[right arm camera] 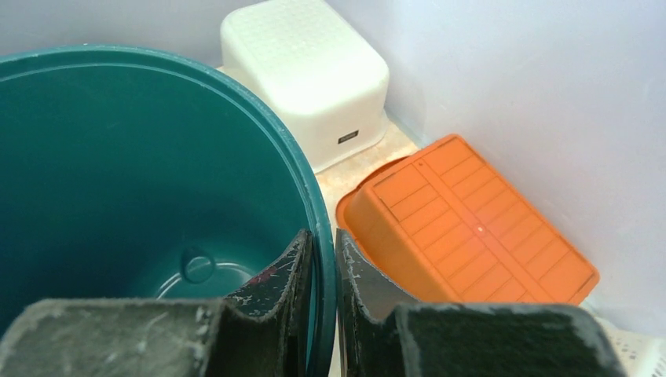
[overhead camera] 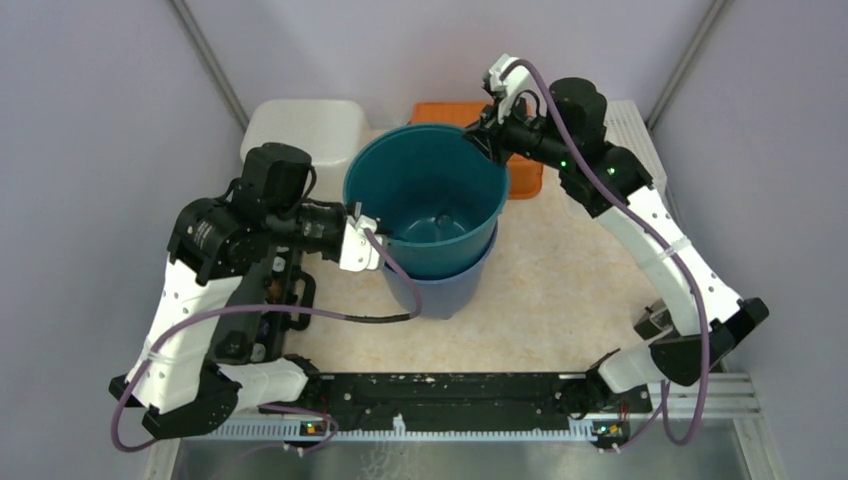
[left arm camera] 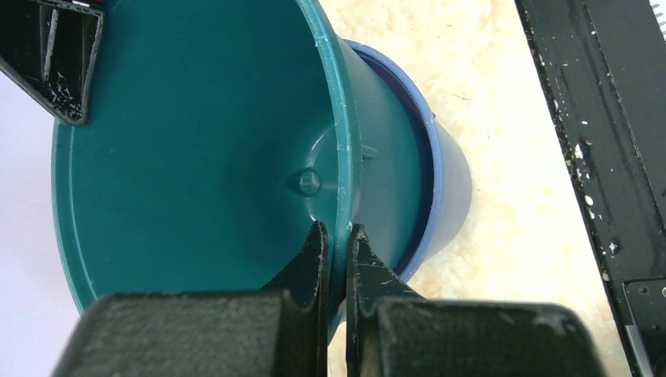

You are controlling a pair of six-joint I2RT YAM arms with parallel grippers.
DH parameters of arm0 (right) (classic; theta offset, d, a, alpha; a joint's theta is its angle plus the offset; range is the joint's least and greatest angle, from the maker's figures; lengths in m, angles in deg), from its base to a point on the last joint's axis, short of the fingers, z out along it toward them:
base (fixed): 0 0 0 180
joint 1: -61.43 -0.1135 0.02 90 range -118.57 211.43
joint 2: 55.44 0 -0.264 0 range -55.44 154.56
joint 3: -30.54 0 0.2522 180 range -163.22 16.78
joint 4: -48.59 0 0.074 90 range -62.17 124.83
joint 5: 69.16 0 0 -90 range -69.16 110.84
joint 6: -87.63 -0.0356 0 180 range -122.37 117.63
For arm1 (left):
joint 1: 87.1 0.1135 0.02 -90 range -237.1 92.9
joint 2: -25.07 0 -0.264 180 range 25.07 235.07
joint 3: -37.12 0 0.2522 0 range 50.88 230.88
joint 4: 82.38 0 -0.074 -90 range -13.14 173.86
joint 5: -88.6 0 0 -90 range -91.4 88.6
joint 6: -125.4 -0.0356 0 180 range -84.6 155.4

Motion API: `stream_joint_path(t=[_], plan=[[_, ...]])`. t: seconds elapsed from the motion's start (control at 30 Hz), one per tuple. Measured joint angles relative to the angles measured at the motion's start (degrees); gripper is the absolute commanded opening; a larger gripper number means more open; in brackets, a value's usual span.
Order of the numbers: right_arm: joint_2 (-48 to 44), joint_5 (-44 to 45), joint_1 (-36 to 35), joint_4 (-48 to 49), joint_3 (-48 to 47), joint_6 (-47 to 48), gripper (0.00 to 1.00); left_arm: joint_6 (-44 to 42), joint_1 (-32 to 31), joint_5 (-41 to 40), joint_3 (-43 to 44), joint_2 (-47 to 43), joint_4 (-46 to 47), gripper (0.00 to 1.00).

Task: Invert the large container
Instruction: Pick up the container from the container.

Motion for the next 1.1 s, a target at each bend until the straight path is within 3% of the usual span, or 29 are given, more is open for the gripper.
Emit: stream_joint_path(t=[0.27,0.47,0.77,1.1], plan=[[-4.09,-2.21,-0.02,0.9,2.56,4.5,0.13,2.64,0.13,1.27,-0.22,-0.37,1.73,0.0],[-9.01,-3.69,-0.28,0.26,5.44,7.02,0.24,6.16,1.97,-3.23,-0.22,-0.35,4.11,0.0],[-9.22,-6.64,-0.28,-8.26,1.44,15.5,0.72,6.88,1.95,-3.56,-0.22,-0.33,6.58,0.0],[-11.3,-20.79,-2.1,-29.51,-10.32,40.3,0.74,6.75,1.95,-2.89,0.02,0.98,6.84,0.0]])
